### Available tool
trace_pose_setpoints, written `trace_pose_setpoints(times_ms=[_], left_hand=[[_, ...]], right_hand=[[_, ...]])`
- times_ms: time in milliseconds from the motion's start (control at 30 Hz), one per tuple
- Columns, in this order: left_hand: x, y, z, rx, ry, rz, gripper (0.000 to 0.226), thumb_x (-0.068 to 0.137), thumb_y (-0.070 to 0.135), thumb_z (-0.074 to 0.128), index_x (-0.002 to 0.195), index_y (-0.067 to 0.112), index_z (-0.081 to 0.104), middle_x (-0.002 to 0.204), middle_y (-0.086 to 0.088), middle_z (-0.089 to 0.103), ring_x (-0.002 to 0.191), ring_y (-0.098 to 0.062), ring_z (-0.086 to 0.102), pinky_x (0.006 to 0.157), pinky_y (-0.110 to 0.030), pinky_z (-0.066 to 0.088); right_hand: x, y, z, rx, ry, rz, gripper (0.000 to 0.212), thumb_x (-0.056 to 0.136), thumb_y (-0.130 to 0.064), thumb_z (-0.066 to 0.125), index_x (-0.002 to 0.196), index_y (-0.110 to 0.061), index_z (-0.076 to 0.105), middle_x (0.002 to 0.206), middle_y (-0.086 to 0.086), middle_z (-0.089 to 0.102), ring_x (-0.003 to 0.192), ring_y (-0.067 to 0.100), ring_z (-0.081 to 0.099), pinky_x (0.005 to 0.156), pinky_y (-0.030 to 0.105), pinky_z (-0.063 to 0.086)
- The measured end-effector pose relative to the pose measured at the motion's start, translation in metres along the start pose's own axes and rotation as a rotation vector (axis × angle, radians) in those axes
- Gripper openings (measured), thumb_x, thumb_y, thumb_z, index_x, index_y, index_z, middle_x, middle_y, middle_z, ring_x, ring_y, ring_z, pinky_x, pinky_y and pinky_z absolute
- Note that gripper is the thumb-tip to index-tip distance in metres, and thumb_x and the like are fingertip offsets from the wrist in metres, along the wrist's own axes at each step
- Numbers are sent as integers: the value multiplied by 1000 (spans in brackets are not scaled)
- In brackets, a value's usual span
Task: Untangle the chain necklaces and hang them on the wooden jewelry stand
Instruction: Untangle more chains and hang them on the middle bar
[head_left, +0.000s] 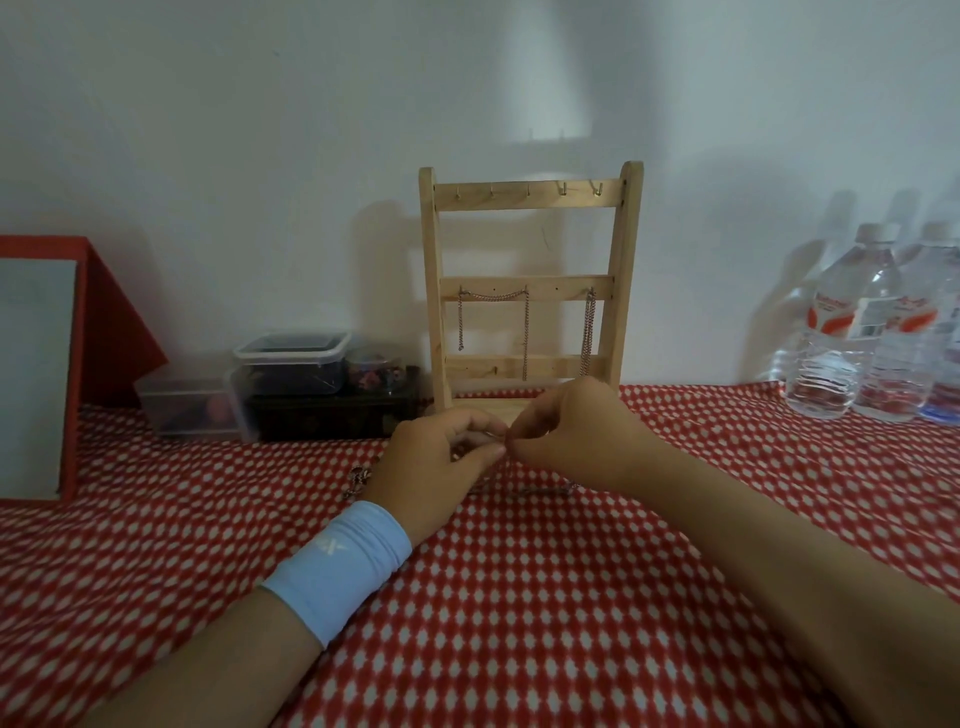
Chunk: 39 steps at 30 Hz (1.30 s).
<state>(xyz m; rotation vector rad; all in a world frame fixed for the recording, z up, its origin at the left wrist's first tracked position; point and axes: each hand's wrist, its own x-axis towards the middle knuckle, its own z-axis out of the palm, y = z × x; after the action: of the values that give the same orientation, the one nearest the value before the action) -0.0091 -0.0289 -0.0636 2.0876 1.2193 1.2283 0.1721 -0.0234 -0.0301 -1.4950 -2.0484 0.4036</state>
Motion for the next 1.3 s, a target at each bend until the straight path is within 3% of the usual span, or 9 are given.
trace_pose_setpoints(times_ms=[133,333,467,567,667,933,1100,1200,1300], left_hand=[[1,-2,0,107,0,59,28,83,14,75,107,29,69,82,24,68,91,9,64,82,-2,44],[1,-2,3,172,19,132,27,87,18,70,111,29,68,97,16,71,93,2,64,87,-17,52],[0,0,5,223,24,143,27,89,17,63,113,31,65,103,18,64,96,4,59,84,-9,46],[2,0,5,47,32,-4,22,91,16,62,104,32,67,99,12,66,92,1,60,81,-11,48],[5,5,6,-276,-37,-186,17,91,23,64,104,29,73,104,8,72,100,-5,65,93,-26,51],[11,7,-1,-293,-37,-285,8,87,23,70,85,24,77,88,7,75,90,-9,69,88,-28,54],[11,8,-1,-322,-59,-264,9,89,20,67,83,22,73,86,4,76,89,-12,70,87,-31,54],[12,5,-2,-313,-94,-257,6,89,18,69,92,22,73,92,3,77,92,-9,71,89,-29,55],[14,5,-7,-76,-116,-149,9,86,20,72,90,29,73,88,10,73,84,2,67,82,-18,54]], right_hand=[[-1,0,1,-56,30,-8,11,85,-28,76,94,-29,82,87,-13,76,78,0,69,74,19,60],[-2,3,5,185,-16,24,9,84,-19,74,76,-23,75,72,-8,71,57,-1,62,56,16,51],[-2,3,2,528,-152,201,18,90,-14,66,72,-14,68,60,0,60,51,14,54,50,27,43],[-1,7,-2,724,-268,247,18,89,-17,62,72,-12,66,68,3,59,55,15,48,52,28,36],[-1,8,-4,806,-341,239,22,93,-18,58,72,-16,63,67,-1,53,56,13,42,54,29,33],[-3,6,-7,515,-128,-12,15,95,-5,63,89,8,67,52,-14,53,44,-1,45,47,10,37],[-1,4,-5,335,-131,-132,9,93,-9,67,88,-7,74,72,-11,69,69,-1,62,72,15,53],[-1,6,-6,280,-109,-138,8,92,-10,68,86,-11,73,65,-13,63,59,-5,55,62,14,48],[-2,4,-5,80,-89,-176,12,91,-17,70,81,-24,68,64,-13,56,54,-2,49,56,15,43]])
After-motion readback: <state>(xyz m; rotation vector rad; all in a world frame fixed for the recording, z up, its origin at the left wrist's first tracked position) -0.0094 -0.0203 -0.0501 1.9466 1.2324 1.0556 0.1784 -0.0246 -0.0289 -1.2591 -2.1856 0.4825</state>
